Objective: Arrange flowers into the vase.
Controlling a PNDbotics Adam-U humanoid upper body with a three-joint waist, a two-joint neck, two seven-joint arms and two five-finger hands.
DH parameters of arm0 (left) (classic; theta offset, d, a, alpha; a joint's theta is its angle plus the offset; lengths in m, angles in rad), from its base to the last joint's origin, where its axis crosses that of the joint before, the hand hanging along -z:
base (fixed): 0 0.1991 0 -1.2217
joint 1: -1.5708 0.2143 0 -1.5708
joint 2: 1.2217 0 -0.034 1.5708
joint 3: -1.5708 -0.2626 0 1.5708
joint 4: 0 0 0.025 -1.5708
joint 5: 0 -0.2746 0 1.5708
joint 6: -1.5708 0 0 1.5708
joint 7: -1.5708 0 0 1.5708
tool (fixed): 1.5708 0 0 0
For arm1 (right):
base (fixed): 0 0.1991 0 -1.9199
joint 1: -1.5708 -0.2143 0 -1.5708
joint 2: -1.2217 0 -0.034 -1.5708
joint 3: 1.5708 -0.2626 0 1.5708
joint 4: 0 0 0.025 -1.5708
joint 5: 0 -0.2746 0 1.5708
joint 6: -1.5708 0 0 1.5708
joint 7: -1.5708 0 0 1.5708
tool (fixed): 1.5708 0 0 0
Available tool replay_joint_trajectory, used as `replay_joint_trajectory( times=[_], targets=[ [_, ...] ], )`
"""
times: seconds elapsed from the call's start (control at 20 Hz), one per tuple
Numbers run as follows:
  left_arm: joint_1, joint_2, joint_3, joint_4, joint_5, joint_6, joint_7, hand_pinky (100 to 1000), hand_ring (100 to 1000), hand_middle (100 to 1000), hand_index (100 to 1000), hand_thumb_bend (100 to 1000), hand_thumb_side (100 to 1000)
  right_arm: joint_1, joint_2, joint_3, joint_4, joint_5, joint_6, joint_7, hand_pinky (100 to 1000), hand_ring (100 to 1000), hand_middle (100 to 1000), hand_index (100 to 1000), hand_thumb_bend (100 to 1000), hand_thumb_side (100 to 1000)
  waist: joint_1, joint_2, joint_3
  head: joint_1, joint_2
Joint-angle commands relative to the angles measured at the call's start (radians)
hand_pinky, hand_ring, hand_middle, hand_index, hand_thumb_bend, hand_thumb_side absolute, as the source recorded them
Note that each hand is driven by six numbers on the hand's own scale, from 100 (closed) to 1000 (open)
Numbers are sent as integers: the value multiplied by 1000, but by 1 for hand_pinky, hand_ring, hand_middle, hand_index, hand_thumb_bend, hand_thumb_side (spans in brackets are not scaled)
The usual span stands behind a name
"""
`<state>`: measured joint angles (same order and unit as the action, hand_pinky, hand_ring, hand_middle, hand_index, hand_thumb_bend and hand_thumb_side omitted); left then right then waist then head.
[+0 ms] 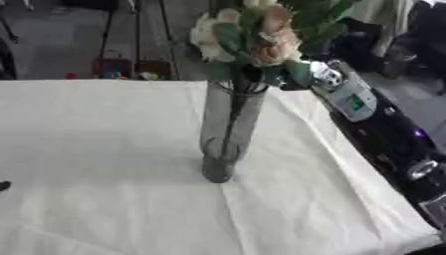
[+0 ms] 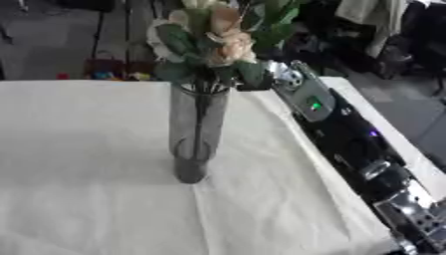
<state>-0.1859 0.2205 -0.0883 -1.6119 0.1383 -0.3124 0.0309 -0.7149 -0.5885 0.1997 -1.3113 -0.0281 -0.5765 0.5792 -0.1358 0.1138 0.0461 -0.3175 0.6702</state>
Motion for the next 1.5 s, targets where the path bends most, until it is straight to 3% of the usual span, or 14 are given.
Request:
replay_joint_trajectory(
  times=[0.05,0.9,1.2,1.5],
  targets=[
    [-13,6,-2,-15,2,-1,-4,732,955,678,815,923,771,-11,-41,-17,-10,0,-331,328,1000,1000,1000,1000,291,935,9,-11,-3,-2,-11],
    [-11,6,-1,-14,2,-2,-4,733,956,678,815,922,771,15,-65,-26,-24,-14,-331,328,1000,1000,1000,1000,218,981,3,-12,-6,-2,-12],
    [-12,5,-1,-14,1,-2,-4,733,956,679,815,921,771,26,-74,-25,-48,-20,-331,328,1000,1000,1000,1000,347,976,3,-13,-5,-1,-13],
    [-13,4,-1,-13,1,-2,-4,733,956,679,815,921,771,40,-83,-33,-60,-26,-331,328,1000,1000,1000,1000,370,967,3,-14,-4,0,-16]
  ],
)
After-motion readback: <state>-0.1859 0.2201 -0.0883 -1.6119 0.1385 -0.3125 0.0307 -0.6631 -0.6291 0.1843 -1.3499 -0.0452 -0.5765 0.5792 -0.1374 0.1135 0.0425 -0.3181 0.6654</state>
